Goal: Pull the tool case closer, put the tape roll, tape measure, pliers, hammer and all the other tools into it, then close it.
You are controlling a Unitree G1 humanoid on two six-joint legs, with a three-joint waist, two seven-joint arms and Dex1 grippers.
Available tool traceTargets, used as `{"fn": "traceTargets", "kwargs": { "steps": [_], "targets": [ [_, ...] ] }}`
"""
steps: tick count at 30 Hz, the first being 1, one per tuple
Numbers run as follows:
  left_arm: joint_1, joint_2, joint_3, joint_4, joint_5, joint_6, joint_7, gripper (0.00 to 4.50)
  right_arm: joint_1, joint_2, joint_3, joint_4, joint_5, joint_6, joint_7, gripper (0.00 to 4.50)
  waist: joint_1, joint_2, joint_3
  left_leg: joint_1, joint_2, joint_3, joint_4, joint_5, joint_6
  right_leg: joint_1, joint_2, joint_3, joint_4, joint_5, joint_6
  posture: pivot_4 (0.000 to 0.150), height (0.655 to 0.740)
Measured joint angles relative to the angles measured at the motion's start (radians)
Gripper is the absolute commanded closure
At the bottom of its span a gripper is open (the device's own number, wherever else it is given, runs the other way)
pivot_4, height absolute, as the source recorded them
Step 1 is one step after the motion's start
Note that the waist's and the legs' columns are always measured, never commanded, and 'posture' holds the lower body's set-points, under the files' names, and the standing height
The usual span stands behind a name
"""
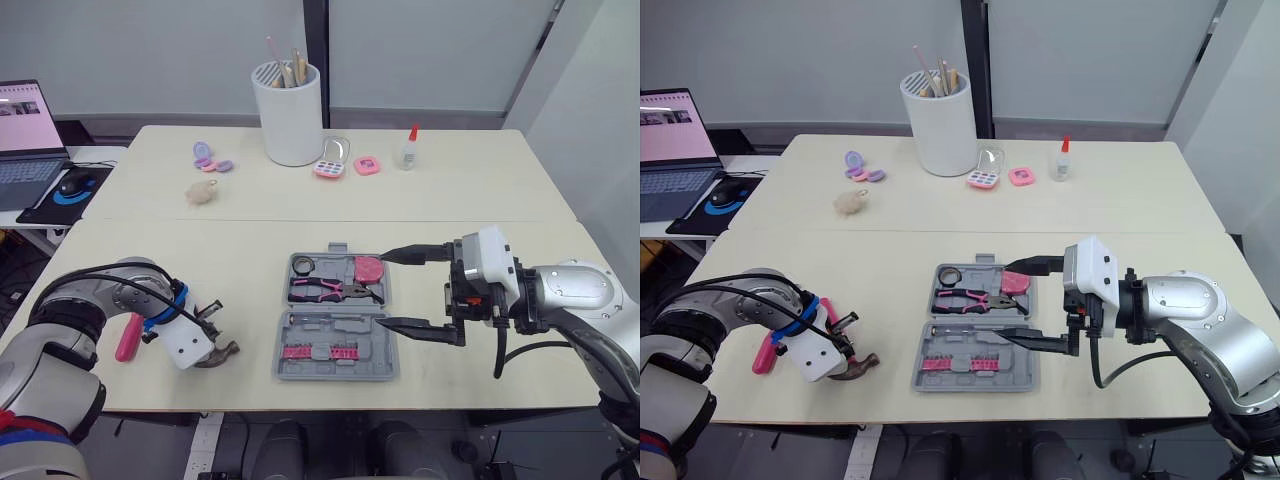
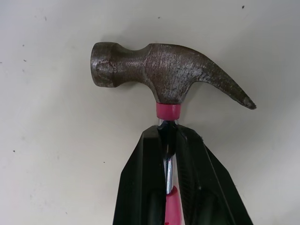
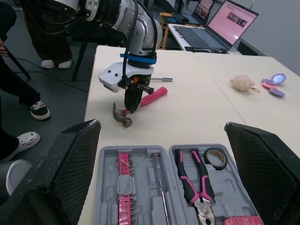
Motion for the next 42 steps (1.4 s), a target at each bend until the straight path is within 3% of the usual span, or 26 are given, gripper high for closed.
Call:
{"fn": "traceTargets", "kwargs": {
  "steps": [5,9,14,18,22,26,32,42],
  "targets": [
    [0.074,0.012,0.054,-0.11,-0.192,0.196,-0.124,4.45,-0.007,0.002,0.012,0.014,-0.009,-0.01,0.004,0.0,-0.002,-0.005,0.003,-0.001,0.001,-0.001,0.0,0.0,0.0,-0.001,0.001,0.0,0.0,0.0,0.0,0.15,0.74],
    [0.184,0.042,0.18,-0.333,-0.378,0.555,-0.188,4.45,-0.029,0.011,0.033,0.042,-0.036,-0.034,0.019,0.0,-0.008,-0.007,0.004,-0.001,0.002,-0.004,0.0,0.0,0.0,-0.001,0.001,0.0,0.001,0.0,0.0,0.15,0.74],
    [0.355,0.116,0.381,-0.686,-0.59,1.149,-0.196,4.45,-0.041,0.028,0.048,0.063,-0.047,-0.056,0.034,0.0,-0.018,-0.007,0.004,-0.001,0.003,-0.006,0.0,0.0,0.0,-0.001,0.001,0.0,0.002,-0.001,0.0,0.15,0.74],
    [0.472,0.145,0.472,-0.938,-0.696,1.6,-0.154,4.45,-0.052,0.037,0.061,0.08,-0.065,-0.076,0.047,0.0,-0.02,-0.007,0.004,-0.001,0.002,-0.006,0.0,0.0,0.0,-0.001,0.002,0.001,0.002,-0.002,0.002,0.15,0.74],
    [0.518,0.148,0.521,-1.071,-0.746,1.972,-0.055,4.45,-0.055,0.042,0.067,0.084,-0.075,-0.089,0.063,0.0,-0.018,-0.007,0.005,-0.001,0.002,-0.007,0.0,0.0,0.0,-0.001,0.002,0.0,0.002,-0.003,0.003,0.15,0.74],
    [0.53,0.031,0.634,-1.156,-0.828,2.226,0.077,4.45,-0.054,0.046,0.068,0.083,-0.075,-0.092,0.065,0.0,-0.012,-0.008,0.005,-0.001,0.002,-0.007,0.001,0.0,0.0,-0.001,0.001,0.0,0.002,-0.003,0.003,0.15,0.74],
    [0.522,-0.035,0.653,-1.126,-0.831,2.32,0.267,4.45,-0.051,0.047,0.068,0.083,-0.076,-0.101,0.07,0.0,-0.009,-0.009,0.005,-0.001,0.002,-0.008,0.0,0.0,0.0,-0.001,0.0,0.0,0.002,-0.002,0.001,0.15,0.74],
    [0.458,-0.157,0.621,-0.934,-0.798,2.23,0.44,4.45,-0.054,0.049,0.068,0.086,-0.076,-0.102,0.072,0.0,-0.001,-0.009,0.005,-0.002,0.001,-0.007,0.0,0.0,0.0,-0.001,-0.001,0.001,0.001,-0.001,-0.001,0.15,0.74]
  ]
}}
